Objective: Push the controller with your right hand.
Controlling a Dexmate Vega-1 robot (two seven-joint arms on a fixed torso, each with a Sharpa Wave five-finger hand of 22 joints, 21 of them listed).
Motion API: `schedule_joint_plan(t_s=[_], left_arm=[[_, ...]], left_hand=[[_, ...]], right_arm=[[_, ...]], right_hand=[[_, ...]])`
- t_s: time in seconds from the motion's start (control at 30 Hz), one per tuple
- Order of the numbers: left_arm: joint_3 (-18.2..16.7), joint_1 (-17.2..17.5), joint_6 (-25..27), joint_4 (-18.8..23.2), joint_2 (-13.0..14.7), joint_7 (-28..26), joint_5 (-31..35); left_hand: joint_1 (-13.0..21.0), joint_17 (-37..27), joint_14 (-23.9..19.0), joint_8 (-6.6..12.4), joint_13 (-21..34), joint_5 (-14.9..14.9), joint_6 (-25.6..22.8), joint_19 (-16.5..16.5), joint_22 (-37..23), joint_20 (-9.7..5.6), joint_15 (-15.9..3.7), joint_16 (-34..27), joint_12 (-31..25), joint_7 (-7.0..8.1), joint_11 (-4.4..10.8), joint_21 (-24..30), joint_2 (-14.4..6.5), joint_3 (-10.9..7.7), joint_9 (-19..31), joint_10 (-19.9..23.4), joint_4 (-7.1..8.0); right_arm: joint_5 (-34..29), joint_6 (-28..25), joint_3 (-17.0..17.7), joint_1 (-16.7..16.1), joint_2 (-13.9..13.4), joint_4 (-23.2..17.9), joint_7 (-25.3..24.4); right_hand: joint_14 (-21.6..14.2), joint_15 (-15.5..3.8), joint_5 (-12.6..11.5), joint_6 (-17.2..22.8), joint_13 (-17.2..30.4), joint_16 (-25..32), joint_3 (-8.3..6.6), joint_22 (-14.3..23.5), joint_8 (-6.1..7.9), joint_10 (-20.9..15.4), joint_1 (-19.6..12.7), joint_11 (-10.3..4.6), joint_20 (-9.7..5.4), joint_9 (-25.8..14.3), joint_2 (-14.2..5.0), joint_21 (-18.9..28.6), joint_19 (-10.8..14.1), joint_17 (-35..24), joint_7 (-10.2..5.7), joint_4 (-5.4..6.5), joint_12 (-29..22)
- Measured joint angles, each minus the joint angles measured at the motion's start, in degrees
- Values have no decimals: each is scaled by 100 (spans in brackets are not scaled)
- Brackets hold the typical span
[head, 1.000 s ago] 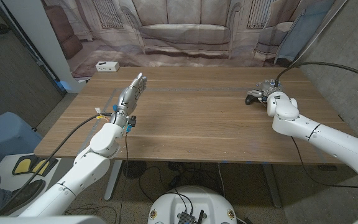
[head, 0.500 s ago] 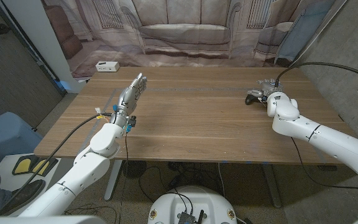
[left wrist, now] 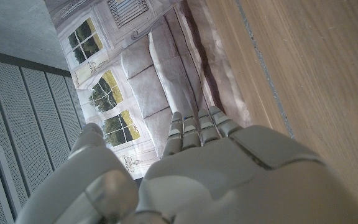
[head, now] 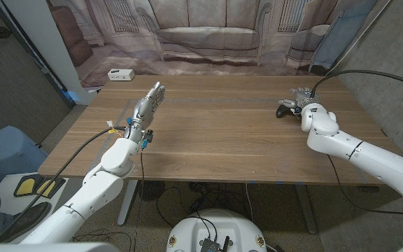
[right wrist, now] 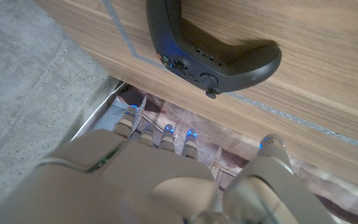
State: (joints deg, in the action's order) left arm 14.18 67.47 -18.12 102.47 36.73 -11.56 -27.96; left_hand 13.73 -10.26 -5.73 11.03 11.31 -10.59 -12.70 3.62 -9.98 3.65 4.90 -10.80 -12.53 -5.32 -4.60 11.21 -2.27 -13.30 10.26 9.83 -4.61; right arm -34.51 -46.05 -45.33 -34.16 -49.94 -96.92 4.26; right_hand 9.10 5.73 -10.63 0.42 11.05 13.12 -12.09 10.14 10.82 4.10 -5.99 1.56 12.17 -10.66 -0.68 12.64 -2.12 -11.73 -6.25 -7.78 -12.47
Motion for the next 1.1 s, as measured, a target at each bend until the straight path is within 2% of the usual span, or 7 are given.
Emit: schedule_joint_plan(t_s=[0.33, 0.47, 0.57, 0.63, 0.8, 1.07, 1.1], left_arm=[[-2, -21, 0, 1, 11, 8, 8], [-2, -33, 0, 3, 15, 8, 8], [-2, -44, 1, 4, 16, 11, 13], [-2, -49, 7, 4, 16, 12, 13], [6, -69, 32, 5, 18, 17, 16], [28, -107, 50, 5, 22, 23, 18], [32, -112, 62, 5, 23, 30, 21]], left_hand=[[0, 0, 0, 0, 0, 0, 0, 0, 0, 0, 0, 0, 0, 0, 0, 0, 0, 7, 0, 0, -7], [0, 0, 0, 0, 0, 0, 0, 0, 0, 0, 0, 0, 0, 0, 0, 0, 0, 7, 0, 0, -7], [0, 0, 0, 0, 0, 0, 0, 0, 0, 0, 0, 0, 0, 0, 0, 0, 0, 7, 0, 0, -7], [0, 0, 0, 0, 0, 0, 0, 0, 0, 0, 0, 0, 0, 0, 0, 0, 0, 7, 0, 0, -7], [0, 0, 0, 0, 0, 0, 0, 0, 0, 0, 0, 0, 0, 0, 0, 0, 0, 8, 0, 0, -7], [0, 0, 0, 0, 0, 0, 0, 0, 0, 0, 0, 0, 0, 0, 0, 0, 0, 8, 0, 0, -6], [0, 0, 0, 0, 0, 0, 0, 0, 0, 0, 0, 0, 0, 0, 0, 0, 0, 8, 0, 0, -6]], right_arm=[[311, 138, 291, -264, -50, -217, -428], [447, 220, 291, -264, -50, -217, -629], [539, 285, 482, -439, -78, -355, -776], [602, 337, 575, -528, -93, -419, -871], [786, 525, 737, -672, -111, -489, -1129], [1144, 882, 945, -854, -120, -565, -1539], [1204, 935, 1088, -984, -120, -608, -1602]], right_hand=[[-60, -21, 0, 176, 0, 0, 0, 0, 46, 0, 0, -1, -10, 0, 0, 0, 133, 0, -9, 0, 50], [-113, -30, 0, 310, 0, 0, 0, 14, 86, 0, 0, -1, -11, -3, 0, 0, 216, -1, 17, 0, 49], [-122, -40, 0, 317, 0, 0, 0, 14, 86, 0, 0, -1, -25, -15, 0, 0, 242, -1, 9, 0, 49], [-176, -48, 0, 317, 0, 0, 0, 4, 86, -2, 0, 0, -42, -15, 0, 0, 329, -1, 9, 0, 49], [-338, -30, 0, 381, 0, 24, -39, -2, 86, -126, -31, 187, -112, -15, 28, 84, 672, 28, 73, -39, 14], [-389, -81, 0, 417, 0, 23, -64, -29, 86, -216, -107, 276, -205, -7, 0, 135, 966, 40, 114, -62, 14], [-402, -94, 0, 404, 0, 23, -64, -29, 86, -216, -107, 276, -223, -2, 0, 135, 1026, 51, 127, -62, 14]])
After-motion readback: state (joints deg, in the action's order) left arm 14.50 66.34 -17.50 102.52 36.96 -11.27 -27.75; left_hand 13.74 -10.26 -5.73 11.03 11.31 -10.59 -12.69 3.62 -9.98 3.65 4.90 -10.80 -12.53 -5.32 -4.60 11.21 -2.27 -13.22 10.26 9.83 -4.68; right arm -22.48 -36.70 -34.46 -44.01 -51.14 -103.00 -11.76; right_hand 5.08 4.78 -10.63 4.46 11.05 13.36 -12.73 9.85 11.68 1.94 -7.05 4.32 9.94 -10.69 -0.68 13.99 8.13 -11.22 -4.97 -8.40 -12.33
